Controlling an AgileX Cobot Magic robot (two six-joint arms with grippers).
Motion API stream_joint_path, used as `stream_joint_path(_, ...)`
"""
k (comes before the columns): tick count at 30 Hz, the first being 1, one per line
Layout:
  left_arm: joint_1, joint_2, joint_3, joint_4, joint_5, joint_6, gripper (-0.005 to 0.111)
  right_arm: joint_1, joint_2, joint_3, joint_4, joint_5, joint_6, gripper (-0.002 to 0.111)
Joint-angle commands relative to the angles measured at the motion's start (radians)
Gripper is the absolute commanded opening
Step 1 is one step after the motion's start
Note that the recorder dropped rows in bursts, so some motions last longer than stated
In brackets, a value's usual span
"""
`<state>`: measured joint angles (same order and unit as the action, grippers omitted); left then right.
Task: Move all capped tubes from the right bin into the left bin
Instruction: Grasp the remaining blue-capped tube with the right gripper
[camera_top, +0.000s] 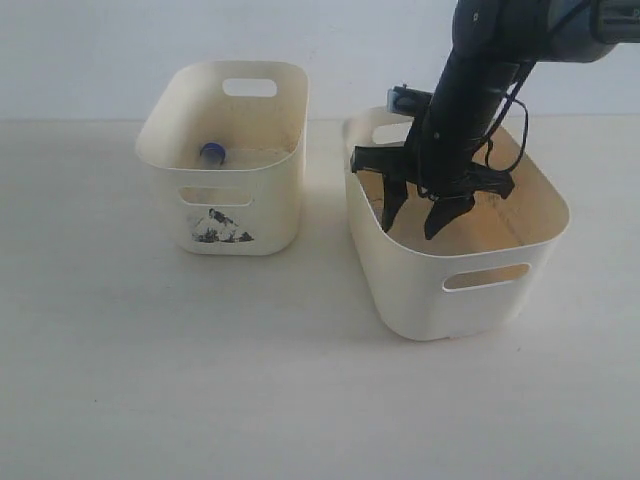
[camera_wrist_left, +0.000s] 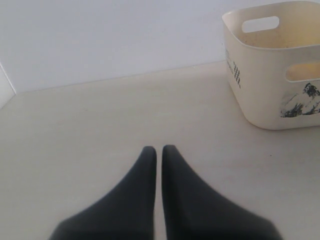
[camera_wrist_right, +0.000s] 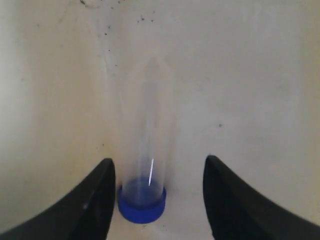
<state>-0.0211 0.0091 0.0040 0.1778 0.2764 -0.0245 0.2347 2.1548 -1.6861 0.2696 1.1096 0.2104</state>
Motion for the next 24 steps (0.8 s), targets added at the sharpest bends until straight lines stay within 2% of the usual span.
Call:
stream_joint_path(1,0.001,-0.002,-0.004,-0.001,-0.015,-0.012,0.004,-0.005,0.025,0.002,0.007,-0.015,-0.003,0.051)
stream_joint_path(4,0.001,-0.002,-0.004,-0.001,-0.015,-0.012,0.004,-0.005,0.049,0.0,0.007,-0.033,0.01,0.054)
stream_joint_path(7,0.001,-0.002,-0.004,-0.001,-0.015,-0.012,0.004,-0.005,0.058,0.0,0.009,-0.046,0.008,0.069)
stream_joint_path(24,0.001,-0.002,-0.004,-0.001,-0.015,-0.012,0.004,-0.005,0.08,0.0,0.012,-0.069,0.038,0.068)
